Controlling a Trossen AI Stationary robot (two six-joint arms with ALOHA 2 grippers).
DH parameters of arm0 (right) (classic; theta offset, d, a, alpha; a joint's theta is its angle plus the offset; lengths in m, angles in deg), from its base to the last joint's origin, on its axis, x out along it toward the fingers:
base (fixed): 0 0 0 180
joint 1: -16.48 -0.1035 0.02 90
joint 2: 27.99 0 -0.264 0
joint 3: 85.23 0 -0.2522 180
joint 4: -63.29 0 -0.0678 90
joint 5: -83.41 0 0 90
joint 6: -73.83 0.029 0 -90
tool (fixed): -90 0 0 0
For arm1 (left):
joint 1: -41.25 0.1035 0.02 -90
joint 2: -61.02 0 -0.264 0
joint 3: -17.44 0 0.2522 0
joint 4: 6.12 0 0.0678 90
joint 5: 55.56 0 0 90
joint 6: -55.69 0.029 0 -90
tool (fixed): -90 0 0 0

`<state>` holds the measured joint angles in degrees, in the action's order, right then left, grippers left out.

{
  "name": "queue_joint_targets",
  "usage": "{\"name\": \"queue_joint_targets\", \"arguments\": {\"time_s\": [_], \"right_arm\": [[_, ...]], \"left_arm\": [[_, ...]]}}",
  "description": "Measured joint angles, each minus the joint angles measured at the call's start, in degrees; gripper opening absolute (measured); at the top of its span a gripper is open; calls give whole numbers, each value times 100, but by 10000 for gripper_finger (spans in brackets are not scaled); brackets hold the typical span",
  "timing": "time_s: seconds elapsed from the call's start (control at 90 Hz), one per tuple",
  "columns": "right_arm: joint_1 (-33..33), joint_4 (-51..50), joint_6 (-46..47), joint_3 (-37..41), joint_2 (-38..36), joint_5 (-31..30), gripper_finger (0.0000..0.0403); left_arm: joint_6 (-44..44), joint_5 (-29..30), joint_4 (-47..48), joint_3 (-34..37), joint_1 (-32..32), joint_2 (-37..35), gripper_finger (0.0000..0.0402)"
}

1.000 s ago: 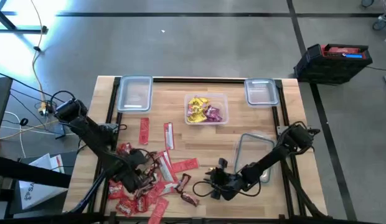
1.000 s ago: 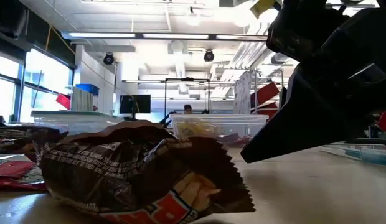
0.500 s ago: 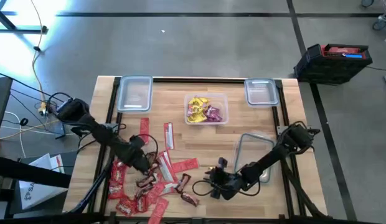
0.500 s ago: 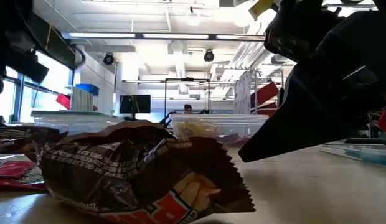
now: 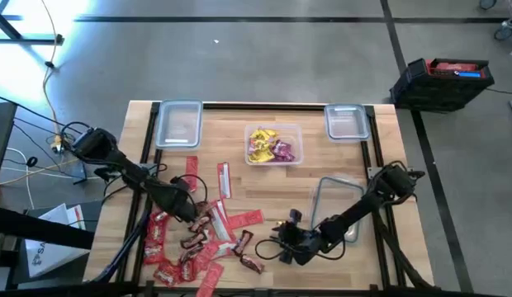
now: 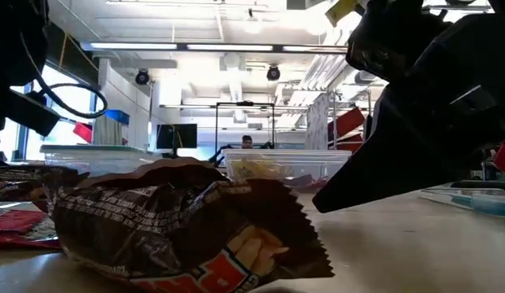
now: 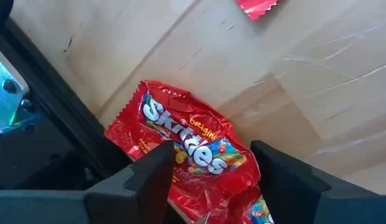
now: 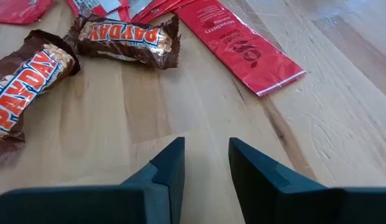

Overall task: Sort candy
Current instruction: Put the red candy into the center transparent bin

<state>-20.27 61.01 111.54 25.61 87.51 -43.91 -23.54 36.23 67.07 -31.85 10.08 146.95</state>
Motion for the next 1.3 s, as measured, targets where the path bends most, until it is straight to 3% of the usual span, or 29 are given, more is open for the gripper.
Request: {"name": "queue_joint_targets", "arguments": {"time_s": [0.422,0.811,0.978,1.089,1.178,1.3], "right_arm": [[0,0,-7,0,0,-15,94],[232,-80,-4,0,2,-17,94],[375,-60,-14,0,2,-20,94],[418,-56,-17,0,2,-20,94],[428,-72,-19,0,2,-16,94],[426,-184,-32,0,-21,210,94]], "left_arm": [[36,257,-78,-138,-25,51,11],[545,2048,286,-1468,164,57,9],[1475,2982,163,-2120,414,46,8],[2436,3513,-504,-2367,652,44,8],[3356,3539,-1414,-2400,952,37,8],[4436,2862,-2550,-2400,1480,126,7]]}}
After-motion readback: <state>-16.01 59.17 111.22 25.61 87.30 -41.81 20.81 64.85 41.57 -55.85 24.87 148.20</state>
